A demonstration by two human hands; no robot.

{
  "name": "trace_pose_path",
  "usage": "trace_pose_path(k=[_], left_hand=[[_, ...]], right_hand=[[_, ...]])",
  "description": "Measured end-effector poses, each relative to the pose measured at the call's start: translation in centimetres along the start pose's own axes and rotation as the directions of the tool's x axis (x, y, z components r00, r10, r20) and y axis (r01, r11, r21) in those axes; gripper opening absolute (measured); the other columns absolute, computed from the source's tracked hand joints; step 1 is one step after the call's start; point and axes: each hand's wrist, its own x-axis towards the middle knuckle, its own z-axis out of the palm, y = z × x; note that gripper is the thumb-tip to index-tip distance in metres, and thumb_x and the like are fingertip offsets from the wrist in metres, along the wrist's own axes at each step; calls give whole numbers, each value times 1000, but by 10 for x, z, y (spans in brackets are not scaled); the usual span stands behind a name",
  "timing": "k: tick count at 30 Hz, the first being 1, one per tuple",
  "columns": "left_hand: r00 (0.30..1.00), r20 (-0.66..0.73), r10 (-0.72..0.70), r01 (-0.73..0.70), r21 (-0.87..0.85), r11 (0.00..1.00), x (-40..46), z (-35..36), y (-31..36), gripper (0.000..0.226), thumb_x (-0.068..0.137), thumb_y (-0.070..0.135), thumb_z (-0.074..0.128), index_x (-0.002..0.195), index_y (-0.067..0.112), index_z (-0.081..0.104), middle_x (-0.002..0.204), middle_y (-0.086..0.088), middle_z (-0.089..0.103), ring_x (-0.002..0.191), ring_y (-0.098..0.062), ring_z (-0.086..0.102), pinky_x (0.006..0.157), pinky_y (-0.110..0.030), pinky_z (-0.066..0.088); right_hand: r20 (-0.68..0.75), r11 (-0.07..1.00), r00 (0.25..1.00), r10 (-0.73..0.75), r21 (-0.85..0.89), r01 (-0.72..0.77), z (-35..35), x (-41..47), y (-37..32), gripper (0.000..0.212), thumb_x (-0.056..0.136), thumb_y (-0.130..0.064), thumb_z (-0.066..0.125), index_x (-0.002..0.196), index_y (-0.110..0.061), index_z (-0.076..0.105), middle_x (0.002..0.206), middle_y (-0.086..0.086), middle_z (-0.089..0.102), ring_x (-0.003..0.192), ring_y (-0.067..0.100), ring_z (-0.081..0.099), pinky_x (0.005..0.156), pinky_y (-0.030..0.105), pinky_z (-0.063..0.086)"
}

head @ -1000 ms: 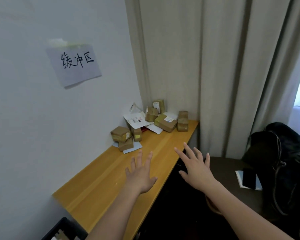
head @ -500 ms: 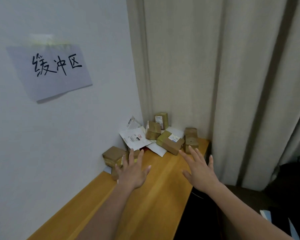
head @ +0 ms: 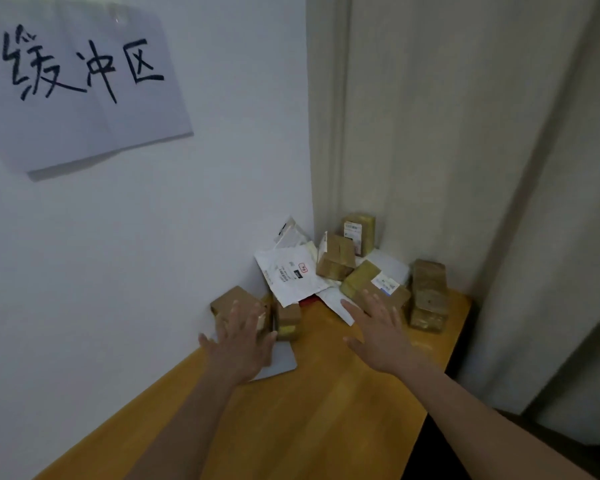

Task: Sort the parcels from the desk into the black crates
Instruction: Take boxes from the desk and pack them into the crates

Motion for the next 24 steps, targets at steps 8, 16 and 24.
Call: trace_pose_path(k=[8,16,24], left_hand=[[993,-4,-118,117,-46,992,96,13,19,63,100,59,24,154,40,-3,163,4,-18,150,-24,-15,116,-62,-3],[967,126,-221,236,-118,965,176,51,49,64,101,56,25,156,37,-2,163,3,-18,150,-21,-17,118,-59,-1],[941,168,-294,320,-153,935,202,67,44,62,103,51,28,155,36,-2,164,2,-16,151,-23,-14,119,-56,2]], right_hand=[[196,988,970,-141,93,124,24,156,23,68,102,-47,42,157,-38,3,165,6,-14,151,30,-14,122,51,3],[431,939,892,-140,343,-18,65,270,49,68,100,-46,50,156,-38,12,165,10,1,151,31,3,121,46,14],[645,466,759,-89,700,-541,122,314,38,67,99,-34,57,154,-38,19,158,3,25,142,28,32,111,41,34]])
